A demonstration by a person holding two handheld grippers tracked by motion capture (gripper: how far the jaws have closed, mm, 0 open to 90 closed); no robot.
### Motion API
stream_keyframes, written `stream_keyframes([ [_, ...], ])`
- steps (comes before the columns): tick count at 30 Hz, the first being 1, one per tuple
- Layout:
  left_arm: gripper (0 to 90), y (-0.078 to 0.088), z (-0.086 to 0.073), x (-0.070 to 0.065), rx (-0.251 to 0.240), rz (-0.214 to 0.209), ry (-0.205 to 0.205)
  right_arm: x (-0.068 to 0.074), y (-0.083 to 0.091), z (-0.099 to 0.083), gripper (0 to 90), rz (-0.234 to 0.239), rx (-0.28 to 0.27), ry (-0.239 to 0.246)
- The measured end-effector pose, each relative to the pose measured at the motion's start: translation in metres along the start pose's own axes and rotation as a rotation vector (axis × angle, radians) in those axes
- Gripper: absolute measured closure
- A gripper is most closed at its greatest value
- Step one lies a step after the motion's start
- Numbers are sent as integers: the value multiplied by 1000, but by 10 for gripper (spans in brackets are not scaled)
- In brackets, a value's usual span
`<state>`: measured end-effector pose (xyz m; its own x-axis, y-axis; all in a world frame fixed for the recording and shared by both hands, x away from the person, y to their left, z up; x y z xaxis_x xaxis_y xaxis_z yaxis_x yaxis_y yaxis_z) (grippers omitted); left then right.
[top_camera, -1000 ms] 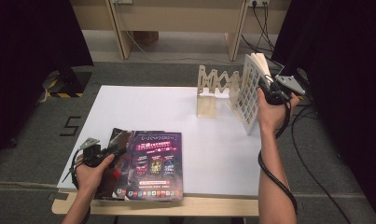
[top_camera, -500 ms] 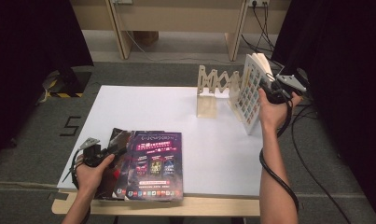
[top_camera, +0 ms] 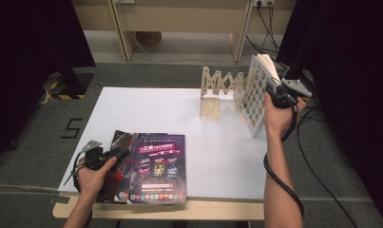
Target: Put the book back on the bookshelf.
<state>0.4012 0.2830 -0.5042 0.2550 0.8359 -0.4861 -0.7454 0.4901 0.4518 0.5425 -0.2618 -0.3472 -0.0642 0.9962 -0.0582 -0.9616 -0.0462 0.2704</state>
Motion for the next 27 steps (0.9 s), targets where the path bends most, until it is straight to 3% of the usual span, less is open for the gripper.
stream_keyframes([
  [12,471,0,0,0,3,0,-2,0,-4,5,742,11,65,10],
  [22,471,0,0,2,1,2,3,6,-2,6,746,12,26,-17],
  [27,471,0,0,3,1,3,5,10,-1,13,748,-8,-11,6],
])
Point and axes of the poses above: each handheld gripper's, and its own axes: y roughly backward along the jaws, z roughly out of its top, x roughly to its left, the point moved 4 cm from there along -y, roughly forward along the jaws, and after that the axes turned 8 degrees about y, right-handed, at the moved point
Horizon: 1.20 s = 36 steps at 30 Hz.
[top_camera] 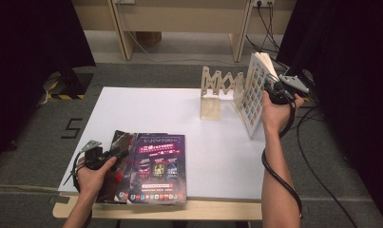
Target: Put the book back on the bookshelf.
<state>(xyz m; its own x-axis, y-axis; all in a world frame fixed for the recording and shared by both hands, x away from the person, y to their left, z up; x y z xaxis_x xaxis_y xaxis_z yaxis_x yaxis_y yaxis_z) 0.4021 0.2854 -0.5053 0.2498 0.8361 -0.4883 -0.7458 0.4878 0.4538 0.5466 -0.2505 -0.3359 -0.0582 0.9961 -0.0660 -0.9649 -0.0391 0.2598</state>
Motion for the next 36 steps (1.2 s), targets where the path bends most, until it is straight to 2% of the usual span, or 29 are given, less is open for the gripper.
stream_keyframes([
  [3,471,-1,-1,0,3,-1,4,2,-1,5,748,-17,-27,12],
  [8,471,-1,-1,-1,1,-3,3,2,-6,12,748,-14,-68,-1],
  [12,471,0,0,0,0,-3,4,5,-13,13,747,-16,-73,19],
  [13,471,0,0,0,0,-3,4,7,-15,11,748,-15,-70,7],
  [16,471,0,0,1,-1,-2,3,8,-20,6,747,-11,-69,12],
  [20,471,0,-1,1,1,-1,4,9,-24,0,747,-12,-73,35],
  [24,471,0,-1,1,3,-2,5,7,-24,-3,746,-14,-83,47],
  [28,471,0,-1,0,4,-3,2,5,-24,-8,743,8,-86,87],
  [30,471,-1,-1,0,4,-3,0,2,-23,-11,740,2,-93,97],
  [36,471,-1,-2,-1,5,-5,-2,-4,-18,-10,713,28,-60,93],
])
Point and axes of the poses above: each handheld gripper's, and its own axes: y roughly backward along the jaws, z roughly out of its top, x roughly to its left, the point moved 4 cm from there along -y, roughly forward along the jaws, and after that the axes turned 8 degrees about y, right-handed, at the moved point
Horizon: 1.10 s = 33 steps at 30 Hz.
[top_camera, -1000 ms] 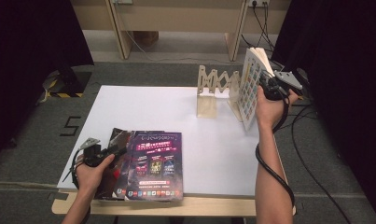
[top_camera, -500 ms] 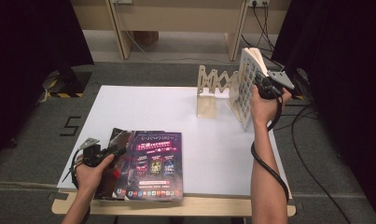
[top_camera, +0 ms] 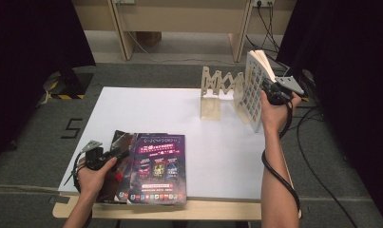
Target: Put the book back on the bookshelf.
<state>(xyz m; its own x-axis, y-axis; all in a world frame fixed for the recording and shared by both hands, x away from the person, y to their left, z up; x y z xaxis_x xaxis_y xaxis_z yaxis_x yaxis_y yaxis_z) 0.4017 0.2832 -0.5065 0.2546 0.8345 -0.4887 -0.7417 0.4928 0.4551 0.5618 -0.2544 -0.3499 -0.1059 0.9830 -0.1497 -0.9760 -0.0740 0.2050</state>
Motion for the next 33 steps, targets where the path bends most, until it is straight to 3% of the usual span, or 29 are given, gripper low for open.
stream_keyframes([
  [9,471,1,0,0,-1,-1,1,-5,4,9,622,23,30,-52],
  [16,471,1,0,0,0,-1,-1,-10,4,13,585,19,26,-63],
  [33,470,0,0,0,4,0,-4,-20,-4,21,626,27,65,-70],
])
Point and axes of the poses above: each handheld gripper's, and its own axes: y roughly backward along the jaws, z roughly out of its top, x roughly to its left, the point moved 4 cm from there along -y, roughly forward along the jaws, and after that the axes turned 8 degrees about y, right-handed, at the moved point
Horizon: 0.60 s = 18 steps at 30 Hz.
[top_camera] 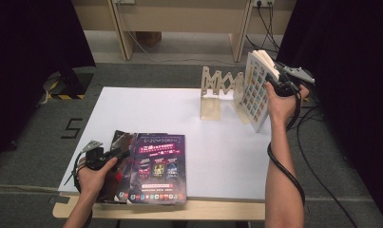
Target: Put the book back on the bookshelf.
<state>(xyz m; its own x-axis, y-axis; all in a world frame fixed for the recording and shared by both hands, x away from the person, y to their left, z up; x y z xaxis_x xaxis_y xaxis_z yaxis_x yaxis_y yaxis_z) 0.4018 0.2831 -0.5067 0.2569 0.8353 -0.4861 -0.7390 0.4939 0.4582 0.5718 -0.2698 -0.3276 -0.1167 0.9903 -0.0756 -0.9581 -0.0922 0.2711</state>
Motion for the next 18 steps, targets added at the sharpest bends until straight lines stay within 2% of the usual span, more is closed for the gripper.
stream_keyframes([
  [9,470,0,0,0,2,-2,-1,1,-2,0,708,14,39,13],
  [11,470,-1,0,-1,3,-2,-1,2,-2,0,733,15,48,29],
  [18,470,-1,-1,0,3,-2,-2,9,0,1,745,-10,53,40],
])
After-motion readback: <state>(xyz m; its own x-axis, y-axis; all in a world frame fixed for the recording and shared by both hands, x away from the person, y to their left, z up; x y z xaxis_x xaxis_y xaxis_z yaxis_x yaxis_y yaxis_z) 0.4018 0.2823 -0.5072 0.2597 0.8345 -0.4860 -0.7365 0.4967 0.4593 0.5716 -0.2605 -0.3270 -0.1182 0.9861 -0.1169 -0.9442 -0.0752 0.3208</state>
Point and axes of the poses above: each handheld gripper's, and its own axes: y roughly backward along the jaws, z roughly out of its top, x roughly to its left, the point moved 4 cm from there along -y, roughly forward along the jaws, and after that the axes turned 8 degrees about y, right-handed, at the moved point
